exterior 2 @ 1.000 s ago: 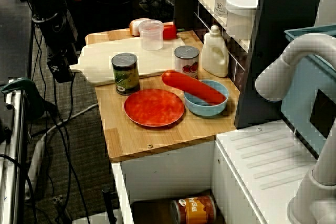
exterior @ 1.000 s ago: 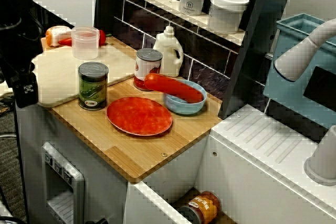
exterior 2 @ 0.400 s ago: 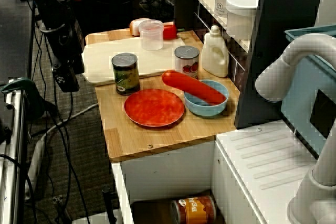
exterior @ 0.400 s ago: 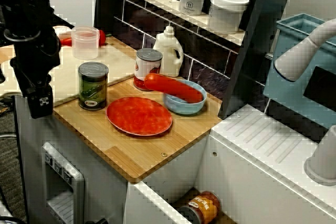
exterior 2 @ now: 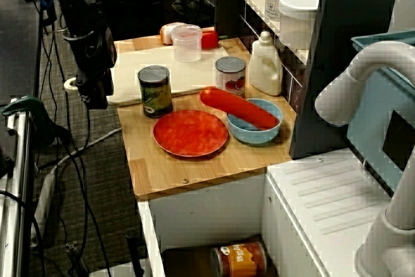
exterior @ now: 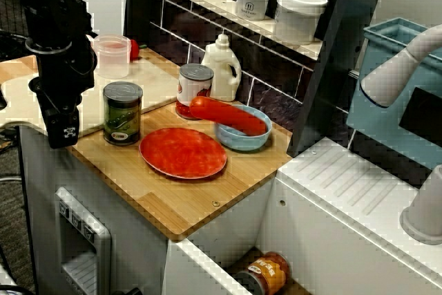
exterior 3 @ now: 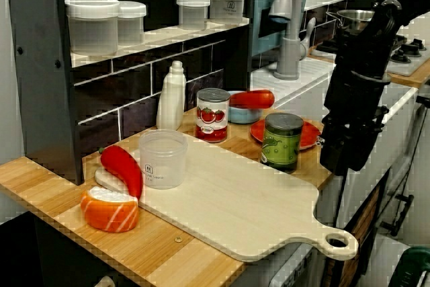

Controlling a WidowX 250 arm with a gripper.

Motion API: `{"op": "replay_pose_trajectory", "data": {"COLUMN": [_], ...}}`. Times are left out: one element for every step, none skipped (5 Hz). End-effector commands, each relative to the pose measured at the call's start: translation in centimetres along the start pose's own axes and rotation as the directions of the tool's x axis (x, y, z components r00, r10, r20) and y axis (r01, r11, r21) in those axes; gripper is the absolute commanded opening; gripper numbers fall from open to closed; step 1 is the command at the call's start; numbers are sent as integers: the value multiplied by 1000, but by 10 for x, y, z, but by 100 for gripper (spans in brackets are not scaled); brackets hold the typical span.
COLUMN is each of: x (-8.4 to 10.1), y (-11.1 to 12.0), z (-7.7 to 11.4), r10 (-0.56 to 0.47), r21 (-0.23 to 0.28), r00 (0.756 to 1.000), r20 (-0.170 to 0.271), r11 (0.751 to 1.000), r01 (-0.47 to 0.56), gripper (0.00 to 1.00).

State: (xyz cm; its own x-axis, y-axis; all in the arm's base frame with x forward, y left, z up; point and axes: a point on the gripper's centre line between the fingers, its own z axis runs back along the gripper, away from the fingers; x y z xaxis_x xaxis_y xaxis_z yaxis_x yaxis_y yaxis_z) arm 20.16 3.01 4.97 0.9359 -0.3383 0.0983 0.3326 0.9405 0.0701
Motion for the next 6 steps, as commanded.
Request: {"op": "replay_pose_trajectory", "data": {"x": [9, 10, 12, 12, 13, 18], "y": [10, 12, 12, 13, 15, 14], "z": [5, 6, 4, 3, 2, 1], "r10": [6, 21, 38, 65, 92, 99], "r21": [23, 19, 23, 21, 15, 21], "r00": [999, 999, 997, 994, 990, 990], "r20": [38, 48, 61, 89, 108, 105], "r11": [1000, 1000, 999, 998, 995, 995], "r01": [-7, -22, -40, -67, -95, -102], "gripper": [0, 0, 0, 0, 0, 0]}}
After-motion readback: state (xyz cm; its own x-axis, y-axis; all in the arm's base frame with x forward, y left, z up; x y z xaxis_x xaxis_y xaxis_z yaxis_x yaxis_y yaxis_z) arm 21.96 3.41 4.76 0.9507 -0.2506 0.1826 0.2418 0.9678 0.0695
